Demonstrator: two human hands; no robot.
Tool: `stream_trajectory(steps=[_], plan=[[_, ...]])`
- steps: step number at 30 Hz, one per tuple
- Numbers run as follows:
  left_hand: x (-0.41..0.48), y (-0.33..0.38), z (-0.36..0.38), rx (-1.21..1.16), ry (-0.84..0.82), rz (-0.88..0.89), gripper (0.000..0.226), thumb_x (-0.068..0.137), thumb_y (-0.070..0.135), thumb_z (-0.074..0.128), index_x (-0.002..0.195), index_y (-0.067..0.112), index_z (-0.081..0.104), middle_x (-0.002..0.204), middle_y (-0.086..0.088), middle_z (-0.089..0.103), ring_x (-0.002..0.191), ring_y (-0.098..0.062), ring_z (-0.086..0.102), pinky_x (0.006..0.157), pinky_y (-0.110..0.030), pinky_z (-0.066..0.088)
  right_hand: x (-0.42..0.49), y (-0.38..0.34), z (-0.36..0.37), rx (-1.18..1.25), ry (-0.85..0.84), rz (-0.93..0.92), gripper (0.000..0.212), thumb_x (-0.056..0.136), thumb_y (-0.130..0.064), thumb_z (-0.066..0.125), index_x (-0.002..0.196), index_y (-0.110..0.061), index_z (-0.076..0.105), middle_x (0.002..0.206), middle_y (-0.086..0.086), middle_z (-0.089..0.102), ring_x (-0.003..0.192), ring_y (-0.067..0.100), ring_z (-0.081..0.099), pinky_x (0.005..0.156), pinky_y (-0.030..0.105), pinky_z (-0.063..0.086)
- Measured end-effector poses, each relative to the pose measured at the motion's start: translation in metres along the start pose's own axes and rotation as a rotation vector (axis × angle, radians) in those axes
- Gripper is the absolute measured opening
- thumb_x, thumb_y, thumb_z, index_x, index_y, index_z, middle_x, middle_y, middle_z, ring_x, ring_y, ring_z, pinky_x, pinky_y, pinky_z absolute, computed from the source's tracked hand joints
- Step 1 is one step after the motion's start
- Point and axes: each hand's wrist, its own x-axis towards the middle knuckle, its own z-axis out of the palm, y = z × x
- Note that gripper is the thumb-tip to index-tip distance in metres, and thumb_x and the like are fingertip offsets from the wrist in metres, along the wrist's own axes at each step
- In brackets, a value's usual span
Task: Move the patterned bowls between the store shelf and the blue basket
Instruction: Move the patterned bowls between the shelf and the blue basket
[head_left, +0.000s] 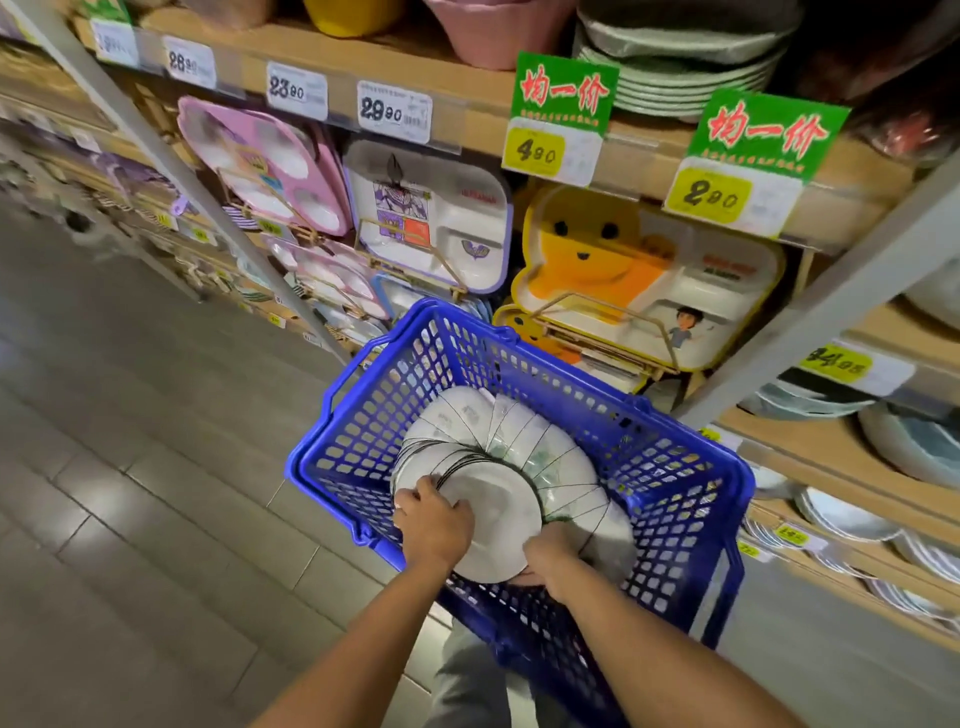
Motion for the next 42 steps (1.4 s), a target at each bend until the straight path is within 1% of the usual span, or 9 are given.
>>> stream_trajectory(steps=[4,8,11,16,21,26,30,36,42], plan=[[0.000,0.003,-0.010,0.015,-0.065,-0.001,0.058,0.093,0.030,0.054,0.140,0.003,0.034,0.142,-0.021,0.031,0.132,-0.040,0.032,0.107,-0.044,0.032,-0.021,-0.014,-0.019,0.089,-0.013,-0.019,0.033,0.102,-0.003,0.032,0.133,0.006,0.037,0.133,0.028,0.050,0.076,0.043,0.063,0.036,0.039,0.052],[-0.002,0.008,-0.025,0.016,-0.126,0.026,0.057,0.095,0.030,0.052,0.141,0.002,0.034,0.143,-0.023,0.033,0.131,-0.041,0.036,0.108,-0.043,0.034,-0.047,-0.032,-0.047,-0.037,0.000,-0.089,0.040,0.085,0.007,0.058,0.123,0.013,0.047,0.104,0.024,0.064,0.095,0.038,0.068,0.067,0.040,0.061],[-0.005,0.018,-0.038,-0.030,-0.137,0.094,0.054,0.096,0.030,0.049,0.142,0.003,0.038,0.142,-0.023,0.041,0.130,-0.038,0.040,0.105,-0.038,0.034,-0.073,-0.048,-0.067,0.030,-0.026,-0.128,0.030,0.087,0.009,0.052,0.116,0.008,0.047,0.117,0.029,0.059,0.078,0.037,0.069,0.048,0.038,0.058],[-0.019,0.048,-0.061,-0.526,-0.360,0.150,0.055,0.095,0.021,0.050,0.146,0.014,0.031,0.136,-0.013,0.050,0.107,-0.027,0.052,0.081,-0.035,0.044,-0.114,-0.081,-0.088,0.119,0.016,-0.229,0.031,0.085,0.012,0.055,0.113,0.012,0.043,0.109,0.037,0.058,0.052,0.035,0.068,0.048,0.039,0.058],[-0.038,0.082,-0.092,-0.808,-0.359,0.357,0.059,0.089,0.009,0.051,0.142,0.030,0.037,0.134,-0.003,0.052,0.118,-0.027,0.051,0.098,-0.046,0.048,-0.159,-0.117,-0.099,0.243,0.069,-0.353,0.027,0.085,0.009,0.055,0.111,0.008,0.047,0.109,0.032,0.063,0.083,0.036,0.069,0.075,0.043,0.060],[-0.057,0.128,-0.138,-0.986,-0.315,0.554,0.068,0.084,0.002,0.043,0.143,0.035,0.037,0.137,-0.004,0.050,0.122,-0.031,0.049,0.100,-0.059,0.045,-0.225,-0.149,-0.111,0.301,0.024,-0.472,0.015,0.084,0.007,0.055,0.097,0.008,0.047,0.072,0.034,0.067,0.053,0.033,0.069,0.047,0.033,0.058],[-0.077,0.160,-0.173,-1.101,-0.268,0.585,0.064,0.074,0.011,0.040,0.135,0.029,0.046,0.128,-0.006,0.056,0.109,-0.025,0.054,0.085,-0.046,0.051,-0.274,-0.160,-0.118,0.238,0.127,-0.616,0.018,0.085,-0.009,0.062,0.089,0.008,0.056,0.053,0.014,0.067,0.041,0.018,0.064,0.037,0.020,0.049],[-0.114,0.196,-0.210,-1.126,-0.360,0.579,0.047,0.082,0.011,0.038,0.125,0.024,0.052,0.112,-0.005,0.059,0.098,-0.027,0.056,0.068,-0.037,0.051,-0.335,-0.150,-0.147,0.189,0.251,-0.782,0.050,0.089,-0.043,0.059,0.092,0.007,0.065,0.073,0.023,0.072,0.063,0.029,0.072,0.051,0.029,0.059],[-0.187,0.217,-0.213,-1.096,-0.486,0.627,0.036,0.083,0.013,0.040,0.115,0.022,0.054,0.106,-0.008,0.060,0.088,-0.029,0.057,0.055,-0.031,0.049,-0.381,-0.114,-0.194,0.384,0.347,-1.038,0.023,0.092,-0.040,0.059,0.107,-0.024,0.066,0.095,-0.001,0.075,0.084,0.016,0.073,0.069,0.034,0.061]])
